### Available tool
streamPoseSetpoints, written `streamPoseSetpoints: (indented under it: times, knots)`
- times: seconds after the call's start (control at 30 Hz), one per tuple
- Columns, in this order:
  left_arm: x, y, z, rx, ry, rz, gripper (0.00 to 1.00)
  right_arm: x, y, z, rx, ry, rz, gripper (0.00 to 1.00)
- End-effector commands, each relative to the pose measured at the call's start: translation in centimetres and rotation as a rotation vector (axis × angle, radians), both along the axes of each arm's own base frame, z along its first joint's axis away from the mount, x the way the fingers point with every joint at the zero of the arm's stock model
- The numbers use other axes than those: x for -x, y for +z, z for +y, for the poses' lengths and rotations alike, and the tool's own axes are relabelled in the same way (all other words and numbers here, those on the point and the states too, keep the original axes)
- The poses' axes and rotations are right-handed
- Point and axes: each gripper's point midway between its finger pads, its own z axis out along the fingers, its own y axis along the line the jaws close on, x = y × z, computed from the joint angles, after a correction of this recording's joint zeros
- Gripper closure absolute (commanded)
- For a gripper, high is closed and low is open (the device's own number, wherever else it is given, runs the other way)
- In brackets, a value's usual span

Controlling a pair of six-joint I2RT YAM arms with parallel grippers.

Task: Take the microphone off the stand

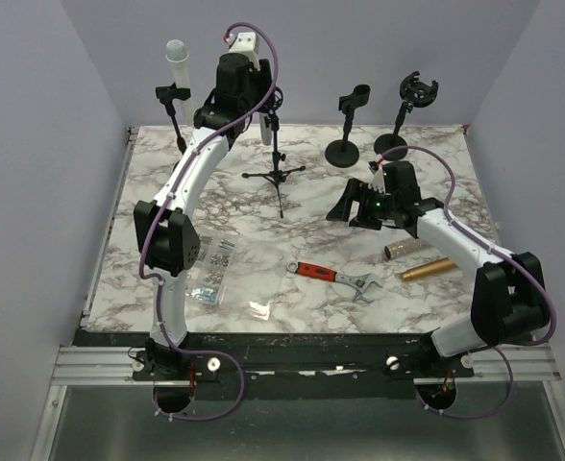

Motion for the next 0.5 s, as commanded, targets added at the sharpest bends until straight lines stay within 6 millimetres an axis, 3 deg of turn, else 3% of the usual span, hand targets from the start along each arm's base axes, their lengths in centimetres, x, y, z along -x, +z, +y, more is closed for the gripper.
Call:
streamPoseSetpoints:
  times: [0.0,0.27,0.47]
  knots:
    - [0.9,3.6,0.6,-0.002,-0.005,-0.083,0.58,0.5,0.5,-0.4,0.006,-0.005,-0.010,0.13]
    - [2.8,9.7,1.2,-0.045,-0.010,-0.207,0.84,0.6,0.4,-0.4,0.001,-0.014,-0.001,0.13]
    - [5.2,14.7,1.5,-0.058,-0.011,-0.304,0.95,0.7,0.2,-0.4,-0.006,-0.021,0.008,0.13]
